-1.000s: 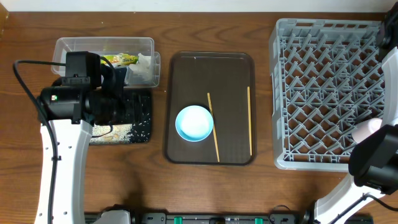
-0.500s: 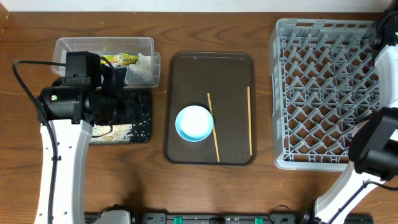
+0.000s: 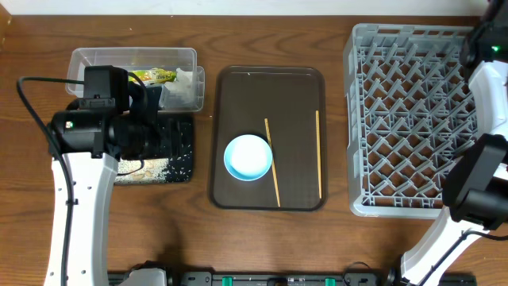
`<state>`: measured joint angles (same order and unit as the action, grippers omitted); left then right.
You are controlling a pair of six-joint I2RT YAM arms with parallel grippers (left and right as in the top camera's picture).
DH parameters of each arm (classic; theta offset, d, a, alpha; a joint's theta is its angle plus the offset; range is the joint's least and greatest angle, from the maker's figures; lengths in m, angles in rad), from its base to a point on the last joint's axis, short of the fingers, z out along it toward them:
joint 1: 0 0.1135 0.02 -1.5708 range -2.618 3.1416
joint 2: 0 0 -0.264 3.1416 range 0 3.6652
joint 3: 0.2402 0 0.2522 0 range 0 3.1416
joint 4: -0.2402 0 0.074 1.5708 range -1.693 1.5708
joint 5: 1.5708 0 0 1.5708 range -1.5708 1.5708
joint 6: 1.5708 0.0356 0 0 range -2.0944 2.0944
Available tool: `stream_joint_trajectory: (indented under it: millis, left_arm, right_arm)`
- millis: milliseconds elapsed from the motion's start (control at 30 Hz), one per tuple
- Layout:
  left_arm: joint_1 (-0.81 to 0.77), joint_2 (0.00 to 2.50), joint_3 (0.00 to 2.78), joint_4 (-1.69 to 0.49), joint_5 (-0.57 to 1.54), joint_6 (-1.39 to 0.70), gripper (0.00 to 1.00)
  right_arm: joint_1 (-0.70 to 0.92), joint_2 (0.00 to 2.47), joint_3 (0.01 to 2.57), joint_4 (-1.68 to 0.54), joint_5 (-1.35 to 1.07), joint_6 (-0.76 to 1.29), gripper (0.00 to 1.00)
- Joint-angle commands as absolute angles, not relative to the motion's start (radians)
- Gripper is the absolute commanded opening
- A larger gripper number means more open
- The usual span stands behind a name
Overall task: Sort waste into correct bins and load items into the dishwasher rack
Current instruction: 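Carry the teal plate into the dish rack with the right gripper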
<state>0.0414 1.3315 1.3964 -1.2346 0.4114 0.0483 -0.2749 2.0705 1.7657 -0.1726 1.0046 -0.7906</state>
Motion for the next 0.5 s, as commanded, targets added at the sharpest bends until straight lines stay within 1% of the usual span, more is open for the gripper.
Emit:
stream_joint_trajectory:
  millis: [0, 267, 400, 467]
  left_arm:
    - [0.046, 1.333, 1.396, -1.241, 0.403, 0.039, 0.57]
    - [0.046, 1.333, 1.396, -1.241, 0.402, 0.039, 0.57]
    - [0.046, 1.333, 1.396, -1.241, 0.402, 0.04, 0.57]
    - [0.046, 1.333, 1.396, -1.241, 0.402, 0.04, 0.57]
  right_arm:
    - [-0.249, 2.096, 1.721, -0.255, 0.991, -0.646, 0.01]
    - [-0.216, 2.096, 1.721, -0.485, 0.983, -0.366, 0.02]
    - [-0.216, 2.096, 1.721, -0.566, 0.961, -0.297, 0.19]
    - [-0.215, 2.093, 1.721, -0.569, 0.961, -0.28, 0.32]
